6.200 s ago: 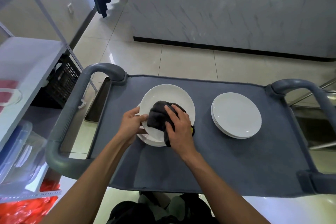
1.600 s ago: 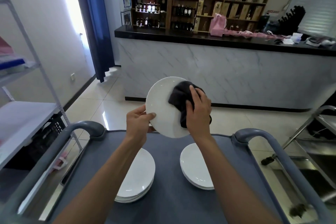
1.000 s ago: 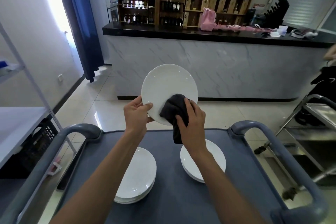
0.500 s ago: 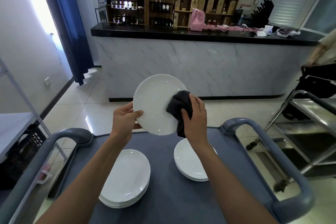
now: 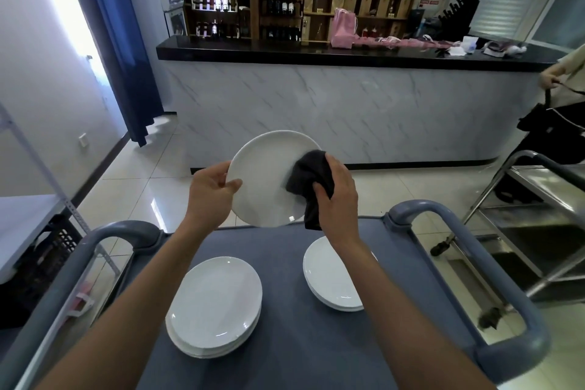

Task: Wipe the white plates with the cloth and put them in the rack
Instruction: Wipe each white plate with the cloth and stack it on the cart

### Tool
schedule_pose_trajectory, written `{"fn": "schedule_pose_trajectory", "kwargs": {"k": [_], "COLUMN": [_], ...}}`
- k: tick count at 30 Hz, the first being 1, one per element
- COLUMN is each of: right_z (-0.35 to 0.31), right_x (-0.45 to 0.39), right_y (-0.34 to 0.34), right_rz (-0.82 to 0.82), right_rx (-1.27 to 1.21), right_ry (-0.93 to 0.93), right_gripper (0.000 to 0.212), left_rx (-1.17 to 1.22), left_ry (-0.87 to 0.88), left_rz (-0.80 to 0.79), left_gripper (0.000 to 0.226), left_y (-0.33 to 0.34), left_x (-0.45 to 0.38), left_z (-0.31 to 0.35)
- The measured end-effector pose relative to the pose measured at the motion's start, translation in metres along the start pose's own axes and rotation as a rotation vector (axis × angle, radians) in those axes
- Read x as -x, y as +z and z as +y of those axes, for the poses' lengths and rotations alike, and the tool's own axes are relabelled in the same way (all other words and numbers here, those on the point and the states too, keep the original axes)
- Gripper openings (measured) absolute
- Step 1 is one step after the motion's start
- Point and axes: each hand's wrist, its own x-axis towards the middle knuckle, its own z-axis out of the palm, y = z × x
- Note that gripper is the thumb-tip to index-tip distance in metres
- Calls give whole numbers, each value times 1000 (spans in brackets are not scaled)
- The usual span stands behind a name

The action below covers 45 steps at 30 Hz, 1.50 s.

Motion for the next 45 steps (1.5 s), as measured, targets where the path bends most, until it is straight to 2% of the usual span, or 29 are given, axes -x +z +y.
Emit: {"fn": "schedule_pose_trajectory", "kwargs": {"k": [3,11,18,23,28,35,42,45], "right_z": [-2,-7,1,5,6,5,10,11], "right_x": [-2,-9,-11,-10,1,24,42,49], "right_y": [-5,-16,-17,-23,-23,-21,-19,-21], "right_rz": [1,-6,23,-35,-64,8,26,38], "right_rx": [15,89,61,44,23,-10,22,36], "right_ry": [-76,-310,-278,-268,-243,-198,-170,-158], "right_gripper": [59,57,57,56,57,45,37,34], "left_rx": [-126,-284,-329,-357,-408,-354,-269,-184], "left_ry": [89,194,322,395,486,409,313,207], "left_rz": [-36,-164,-160,-134,-122,-93,-117,-106], "left_gripper": [43,48,55,56,46,30,38,33], "left_y": [0,1,12,16,16,20,29,36], "left_x": [-4,-5,0,3,13,24,42,52], "left_z": [-1,7,10,3,-10,-36,-46,-46]}}
